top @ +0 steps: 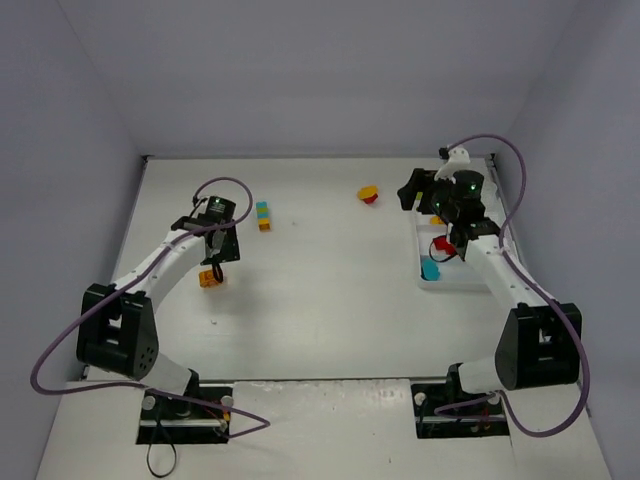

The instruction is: Sort the legos into containers by color

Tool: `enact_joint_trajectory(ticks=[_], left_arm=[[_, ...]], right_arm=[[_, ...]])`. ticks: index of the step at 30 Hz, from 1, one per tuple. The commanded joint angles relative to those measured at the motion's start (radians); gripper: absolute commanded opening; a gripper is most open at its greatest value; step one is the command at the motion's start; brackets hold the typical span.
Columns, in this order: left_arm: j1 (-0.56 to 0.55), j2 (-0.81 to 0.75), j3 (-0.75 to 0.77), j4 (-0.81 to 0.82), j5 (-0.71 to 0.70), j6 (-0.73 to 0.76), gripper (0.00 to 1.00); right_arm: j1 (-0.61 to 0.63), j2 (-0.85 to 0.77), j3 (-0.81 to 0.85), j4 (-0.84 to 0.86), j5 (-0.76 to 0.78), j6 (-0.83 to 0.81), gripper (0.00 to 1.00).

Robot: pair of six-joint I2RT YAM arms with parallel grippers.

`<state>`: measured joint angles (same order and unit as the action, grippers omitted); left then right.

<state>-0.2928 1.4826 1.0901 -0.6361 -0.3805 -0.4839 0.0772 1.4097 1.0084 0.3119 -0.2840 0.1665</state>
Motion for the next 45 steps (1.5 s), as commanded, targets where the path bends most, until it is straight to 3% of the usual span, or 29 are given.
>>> enact_joint_trajectory(ticks=[1,11,25,26,29,30,33,37,45], left_arm=[[0.047,0.013,0.007,0.053,0.084,-0.012,0.84],[0.135,0.143,0.010,0.104,0.233,0.001,0.84],[0.136,0.205,-0.004,0.061,0.267,-0.031,0.83],[0.135,0.206,-0.004,0.062,0.267,-0.032,0.81],[0.129,0.209,-0.001,0.065,0.276,-0.032,0.66],[0.124,0.206,-0.001,0.067,0.281,-0.032,0.57],[0.112,0.193,0.001,0.085,0.304,-0.033,0.44],[0.032,0.118,-0.007,0.169,0.341,0.007,0.29],[-0.216,-0.190,-0.131,0.426,0.434,0.302,0.25]], right_arm=[[0.006,-0.043,-0.088,0.065,-0.064,0.022,0.70],[0.018,-0.107,-0.180,0.088,-0.106,0.010,0.71],[0.026,-0.104,-0.194,0.107,-0.133,0.004,0.72],[0.026,-0.103,-0.195,0.108,-0.135,0.004,0.72],[0.026,-0.103,-0.195,0.108,-0.136,0.005,0.72],[0.027,-0.101,-0.197,0.108,-0.136,0.004,0.72],[0.030,-0.106,-0.197,0.102,-0.141,0.002,0.72],[0.044,-0.113,-0.176,0.072,-0.170,0.001,0.72],[0.140,-0.132,-0.137,0.035,-0.407,0.083,0.71]])
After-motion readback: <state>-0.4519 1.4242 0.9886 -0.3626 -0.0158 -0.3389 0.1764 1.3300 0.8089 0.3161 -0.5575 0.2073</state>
